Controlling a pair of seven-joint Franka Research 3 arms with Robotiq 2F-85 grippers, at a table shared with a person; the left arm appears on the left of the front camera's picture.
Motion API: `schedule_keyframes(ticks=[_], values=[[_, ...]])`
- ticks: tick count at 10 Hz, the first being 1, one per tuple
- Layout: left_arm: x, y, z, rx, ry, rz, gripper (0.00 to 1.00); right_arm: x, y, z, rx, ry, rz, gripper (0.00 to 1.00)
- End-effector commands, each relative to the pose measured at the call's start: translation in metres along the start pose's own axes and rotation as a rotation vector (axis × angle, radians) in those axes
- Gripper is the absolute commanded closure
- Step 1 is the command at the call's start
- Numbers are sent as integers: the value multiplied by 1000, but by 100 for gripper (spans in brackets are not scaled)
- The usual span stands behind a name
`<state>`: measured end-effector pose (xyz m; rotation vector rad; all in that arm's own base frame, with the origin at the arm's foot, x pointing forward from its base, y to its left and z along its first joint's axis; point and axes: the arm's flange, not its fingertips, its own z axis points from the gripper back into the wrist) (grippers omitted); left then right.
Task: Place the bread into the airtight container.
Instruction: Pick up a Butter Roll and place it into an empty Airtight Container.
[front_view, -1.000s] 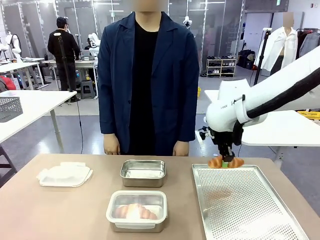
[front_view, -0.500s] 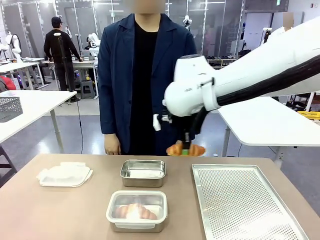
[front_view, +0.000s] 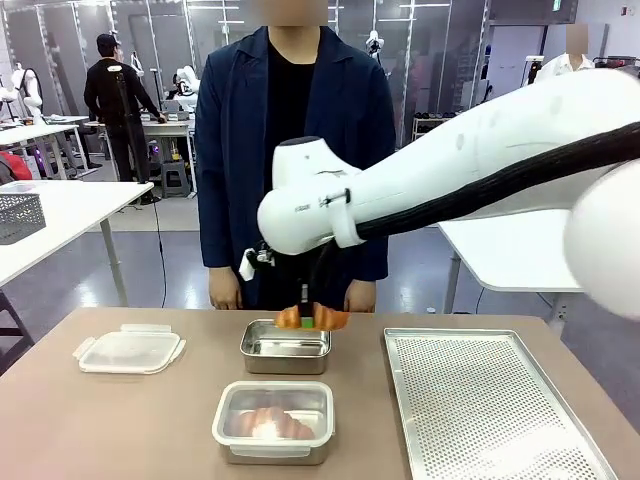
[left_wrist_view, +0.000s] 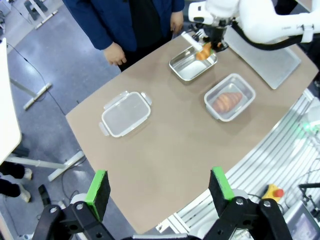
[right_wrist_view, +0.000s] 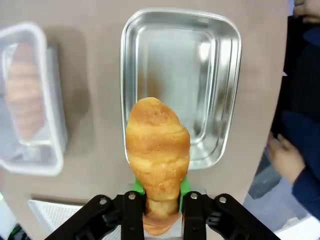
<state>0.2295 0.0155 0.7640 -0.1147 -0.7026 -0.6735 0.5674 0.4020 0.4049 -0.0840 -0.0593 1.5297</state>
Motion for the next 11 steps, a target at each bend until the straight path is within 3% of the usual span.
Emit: schedule_keyframes(ticks=[1,4,5,6,7,10,11], values=[[0,0,1,-6,-3,-4,0,31,-7,-3,-2,47,-30,72],[0,0,1,-6,-3,-4,0,58,-3,-21,-13,76,-55,72],[0,0,1,-6,-3,-4,0,59,-2,-24,-4,62,-48,41],[0,0,1,-6,-3,-4,0,60,-1,-26,-7,63,-46,25],[0,0,1,-6,-3,-4,0,58,0,-27,0,63,-51,0],[0,0,1,-6,-3,-4,0,52,3,-28,-16,60,-69,4],[0,0,1,-6,-3,-4,0,50,5,-28,-9,46,-74,0]])
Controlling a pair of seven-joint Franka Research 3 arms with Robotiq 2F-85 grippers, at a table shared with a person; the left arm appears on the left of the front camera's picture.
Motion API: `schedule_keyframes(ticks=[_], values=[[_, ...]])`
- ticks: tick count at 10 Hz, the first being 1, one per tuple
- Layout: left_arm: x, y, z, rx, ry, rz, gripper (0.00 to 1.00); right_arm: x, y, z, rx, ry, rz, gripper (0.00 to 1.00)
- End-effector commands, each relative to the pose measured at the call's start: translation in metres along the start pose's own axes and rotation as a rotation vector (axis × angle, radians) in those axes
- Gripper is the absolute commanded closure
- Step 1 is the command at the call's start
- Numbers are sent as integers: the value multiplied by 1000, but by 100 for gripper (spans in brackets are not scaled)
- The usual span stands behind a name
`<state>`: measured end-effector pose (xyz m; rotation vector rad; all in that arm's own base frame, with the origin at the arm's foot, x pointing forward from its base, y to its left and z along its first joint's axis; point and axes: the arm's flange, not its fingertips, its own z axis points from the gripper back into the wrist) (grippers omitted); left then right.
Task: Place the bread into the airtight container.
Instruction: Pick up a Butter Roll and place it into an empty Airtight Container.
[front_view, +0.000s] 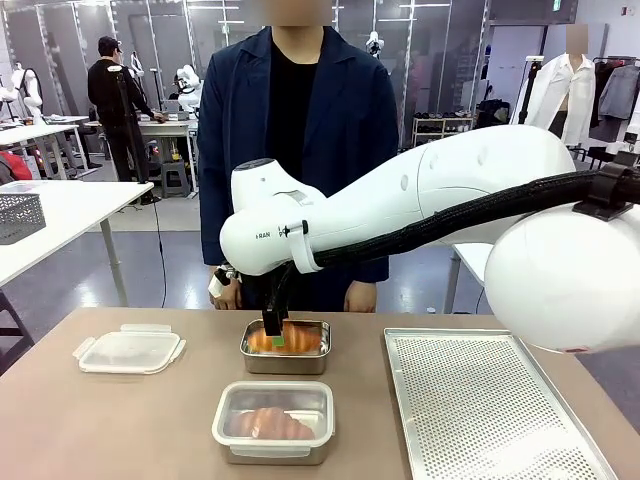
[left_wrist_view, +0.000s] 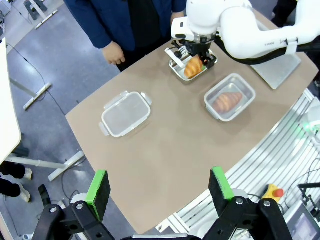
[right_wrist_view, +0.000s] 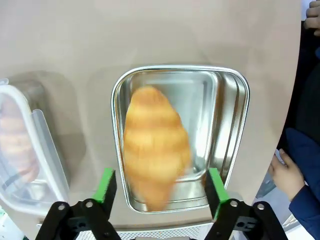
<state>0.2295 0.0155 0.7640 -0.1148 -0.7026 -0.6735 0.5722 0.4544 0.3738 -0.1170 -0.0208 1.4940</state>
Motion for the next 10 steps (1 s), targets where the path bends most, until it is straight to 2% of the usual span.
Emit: schedule_keyframes(ticks=[1,5,6,10], values=[[1,0,2,-6,-4,-4,0,-6,7,1,-14,-7,-45,0],[1,0,2,-6,-4,-4,0,-18,13,3,-18,2,-30,0],[1,0,2,-6,-4,-4,0,-5,1,-1,-4,-1,-4,0],[1,0,2,-6,-4,-4,0,-5,1,-1,-4,-1,-4,0]])
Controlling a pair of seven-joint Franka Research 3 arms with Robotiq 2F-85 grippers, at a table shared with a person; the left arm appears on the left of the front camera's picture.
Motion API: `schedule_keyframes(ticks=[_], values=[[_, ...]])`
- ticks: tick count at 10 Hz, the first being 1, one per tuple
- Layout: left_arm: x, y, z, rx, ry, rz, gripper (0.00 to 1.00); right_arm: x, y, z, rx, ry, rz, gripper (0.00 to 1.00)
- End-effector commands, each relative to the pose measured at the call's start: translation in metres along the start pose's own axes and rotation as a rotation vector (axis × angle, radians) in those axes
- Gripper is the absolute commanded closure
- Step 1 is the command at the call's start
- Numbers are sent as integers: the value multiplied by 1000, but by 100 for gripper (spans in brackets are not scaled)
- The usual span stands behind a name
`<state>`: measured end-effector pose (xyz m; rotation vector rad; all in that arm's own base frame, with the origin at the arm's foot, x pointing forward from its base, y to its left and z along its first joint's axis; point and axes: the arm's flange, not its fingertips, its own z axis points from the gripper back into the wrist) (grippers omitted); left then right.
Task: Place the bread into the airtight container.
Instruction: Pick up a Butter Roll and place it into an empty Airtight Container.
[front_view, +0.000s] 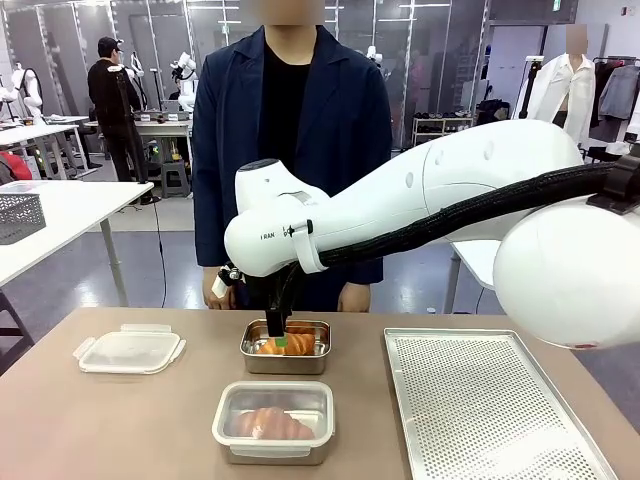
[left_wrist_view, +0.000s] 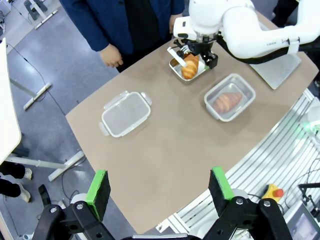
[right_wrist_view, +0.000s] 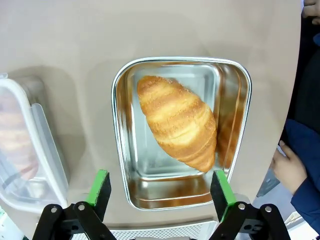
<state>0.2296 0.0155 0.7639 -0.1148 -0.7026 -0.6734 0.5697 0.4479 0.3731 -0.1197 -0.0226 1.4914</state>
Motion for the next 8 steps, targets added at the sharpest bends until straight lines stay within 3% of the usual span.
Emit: schedule_keyframes(ticks=[1,8], values=[[1,0,2,-6,-4,-4,0,2,-1,0,-1,-1,-1,0],[1,0,2,-6,-4,-4,0,2,-1,0,-1,-1,-1,0]])
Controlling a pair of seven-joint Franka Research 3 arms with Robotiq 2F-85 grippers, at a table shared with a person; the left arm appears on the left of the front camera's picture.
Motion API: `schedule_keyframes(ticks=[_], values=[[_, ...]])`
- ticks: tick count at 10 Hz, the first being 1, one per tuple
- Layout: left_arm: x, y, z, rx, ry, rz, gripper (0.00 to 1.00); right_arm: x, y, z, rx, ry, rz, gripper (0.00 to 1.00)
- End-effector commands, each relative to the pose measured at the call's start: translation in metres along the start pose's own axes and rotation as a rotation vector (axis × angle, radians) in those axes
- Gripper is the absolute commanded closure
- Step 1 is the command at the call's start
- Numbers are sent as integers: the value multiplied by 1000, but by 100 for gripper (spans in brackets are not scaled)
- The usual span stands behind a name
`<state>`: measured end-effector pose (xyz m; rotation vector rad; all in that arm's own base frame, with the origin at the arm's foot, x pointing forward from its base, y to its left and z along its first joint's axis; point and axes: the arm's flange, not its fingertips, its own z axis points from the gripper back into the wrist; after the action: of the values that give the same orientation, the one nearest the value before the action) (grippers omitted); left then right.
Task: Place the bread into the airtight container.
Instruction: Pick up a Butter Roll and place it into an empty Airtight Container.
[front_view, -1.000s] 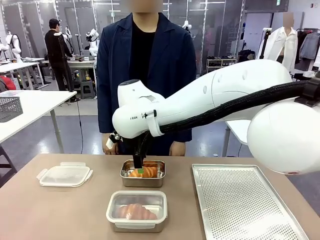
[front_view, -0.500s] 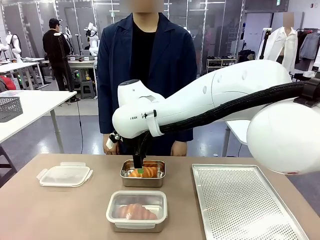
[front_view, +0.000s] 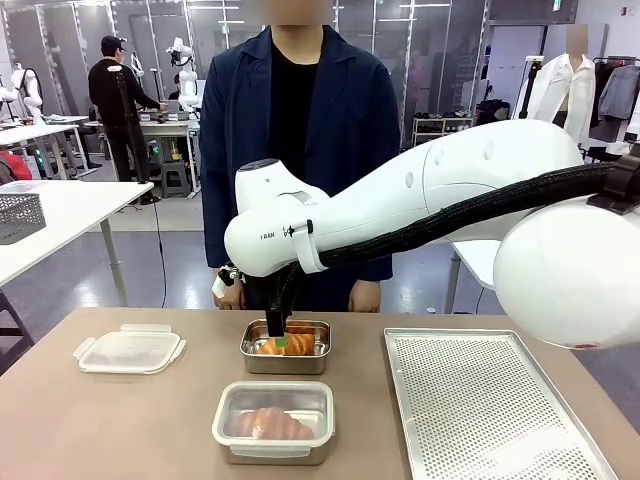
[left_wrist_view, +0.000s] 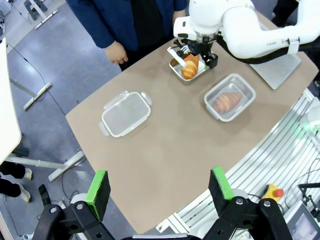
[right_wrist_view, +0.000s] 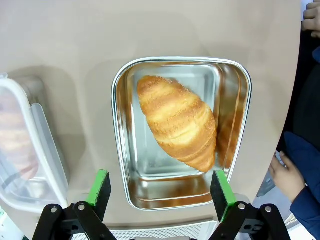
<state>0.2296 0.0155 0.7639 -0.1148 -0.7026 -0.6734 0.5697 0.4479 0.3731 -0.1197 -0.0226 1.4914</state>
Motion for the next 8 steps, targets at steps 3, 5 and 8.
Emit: schedule_keyframes(ticks=[3,5,8], values=[[1,0,2,-6,-4,-4,0,-21,-1,19,5,-18,-47,0],[1,0,2,-6,-4,-4,0,-83,-2,84,-2,-72,-199,0],[1,0,2,-6,-4,-4,0,-191,6,150,25,-174,-427,0]])
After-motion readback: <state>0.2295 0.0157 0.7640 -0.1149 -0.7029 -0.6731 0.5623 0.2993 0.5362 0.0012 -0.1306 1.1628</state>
